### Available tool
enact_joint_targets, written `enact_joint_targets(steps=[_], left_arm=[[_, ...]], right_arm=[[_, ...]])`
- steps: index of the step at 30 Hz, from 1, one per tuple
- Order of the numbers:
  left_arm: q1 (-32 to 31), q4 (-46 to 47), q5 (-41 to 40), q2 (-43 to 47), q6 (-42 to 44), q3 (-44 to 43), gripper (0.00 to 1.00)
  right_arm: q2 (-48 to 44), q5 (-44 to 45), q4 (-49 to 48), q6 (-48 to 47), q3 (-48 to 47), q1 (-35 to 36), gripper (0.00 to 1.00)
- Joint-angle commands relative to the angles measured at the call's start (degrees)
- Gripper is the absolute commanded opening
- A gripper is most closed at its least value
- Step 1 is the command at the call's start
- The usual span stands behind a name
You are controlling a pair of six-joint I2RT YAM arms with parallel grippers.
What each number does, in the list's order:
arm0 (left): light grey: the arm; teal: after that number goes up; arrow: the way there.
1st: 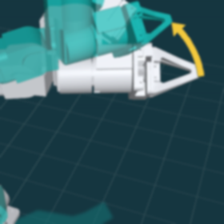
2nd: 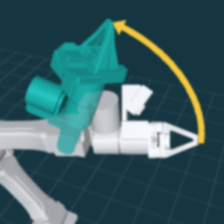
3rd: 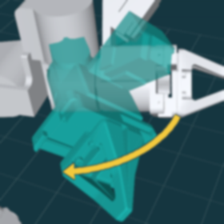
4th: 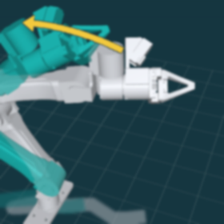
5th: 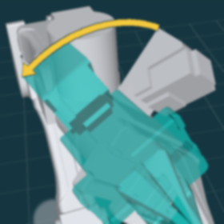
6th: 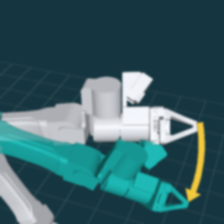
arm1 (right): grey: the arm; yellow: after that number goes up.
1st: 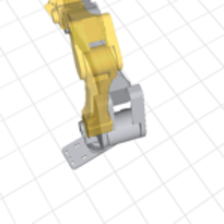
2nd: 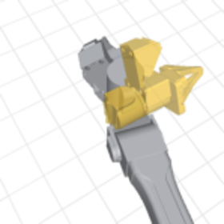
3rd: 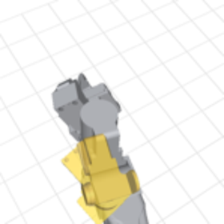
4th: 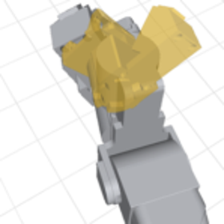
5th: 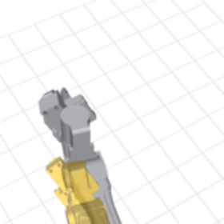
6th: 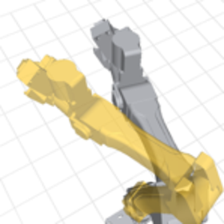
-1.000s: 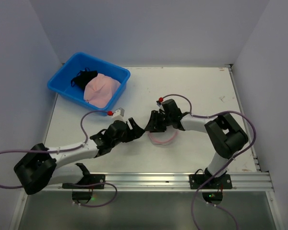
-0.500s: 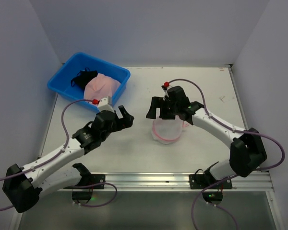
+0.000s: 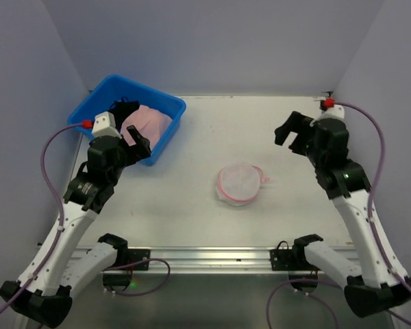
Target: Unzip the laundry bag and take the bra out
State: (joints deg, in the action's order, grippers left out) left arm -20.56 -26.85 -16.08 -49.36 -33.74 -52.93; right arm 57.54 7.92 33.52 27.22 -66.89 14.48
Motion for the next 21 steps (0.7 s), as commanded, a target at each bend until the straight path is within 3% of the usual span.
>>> enact_joint_targets(steps=[1, 11, 21], left_arm=[[1.4, -7.5, -5.5, 5.9, 6.1, -7.1, 1.0], [1.3, -16.2, -16.3, 21.0, 19.2, -20.6, 1.0], [1.2, -19.1, -18.3, 28.3, 19.4, -23.7, 1.0]], right_arm=[[-10.8, 11.8, 3.0, -3.7, -3.2, 0.2, 0.99], [-33.9, 11.5, 3.0, -11.6, -2.4, 0.2, 0.99], [-46.6, 4.7, 1.1, -16.2, 2.3, 0.2, 0.99]])
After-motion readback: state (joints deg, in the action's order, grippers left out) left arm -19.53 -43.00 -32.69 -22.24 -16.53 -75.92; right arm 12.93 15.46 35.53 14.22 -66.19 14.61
